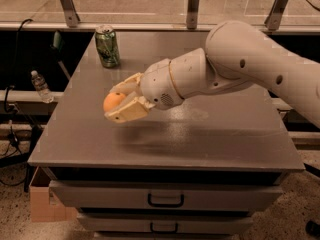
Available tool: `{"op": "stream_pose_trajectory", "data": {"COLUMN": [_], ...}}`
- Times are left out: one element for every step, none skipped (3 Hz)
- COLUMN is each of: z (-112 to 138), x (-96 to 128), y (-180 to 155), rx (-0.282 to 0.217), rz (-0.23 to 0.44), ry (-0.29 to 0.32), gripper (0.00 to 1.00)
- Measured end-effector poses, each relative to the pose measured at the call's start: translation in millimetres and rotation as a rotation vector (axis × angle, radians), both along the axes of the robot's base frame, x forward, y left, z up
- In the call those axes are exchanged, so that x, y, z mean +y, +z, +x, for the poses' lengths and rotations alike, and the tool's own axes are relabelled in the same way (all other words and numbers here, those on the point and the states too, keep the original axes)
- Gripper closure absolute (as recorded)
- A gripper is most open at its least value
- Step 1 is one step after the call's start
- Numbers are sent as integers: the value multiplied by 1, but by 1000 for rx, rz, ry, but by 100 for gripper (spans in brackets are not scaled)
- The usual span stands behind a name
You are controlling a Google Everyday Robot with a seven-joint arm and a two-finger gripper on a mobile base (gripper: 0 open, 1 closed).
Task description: Move orange near green can
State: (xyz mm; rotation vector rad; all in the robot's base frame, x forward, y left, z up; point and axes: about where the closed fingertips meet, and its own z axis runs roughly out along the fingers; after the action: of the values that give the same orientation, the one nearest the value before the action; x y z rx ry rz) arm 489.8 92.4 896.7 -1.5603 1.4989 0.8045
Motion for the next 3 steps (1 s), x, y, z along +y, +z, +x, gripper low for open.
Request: {"op": "stream_pose_trajectory", "data": {"z": [7, 45, 84], "x": [-1, -18, -35], "y": [6, 37, 70], "rx": [-30, -152, -248], "rz": [-3, -30, -47], "ry": [-16, -102, -155], "gripper": [100, 100, 100]}}
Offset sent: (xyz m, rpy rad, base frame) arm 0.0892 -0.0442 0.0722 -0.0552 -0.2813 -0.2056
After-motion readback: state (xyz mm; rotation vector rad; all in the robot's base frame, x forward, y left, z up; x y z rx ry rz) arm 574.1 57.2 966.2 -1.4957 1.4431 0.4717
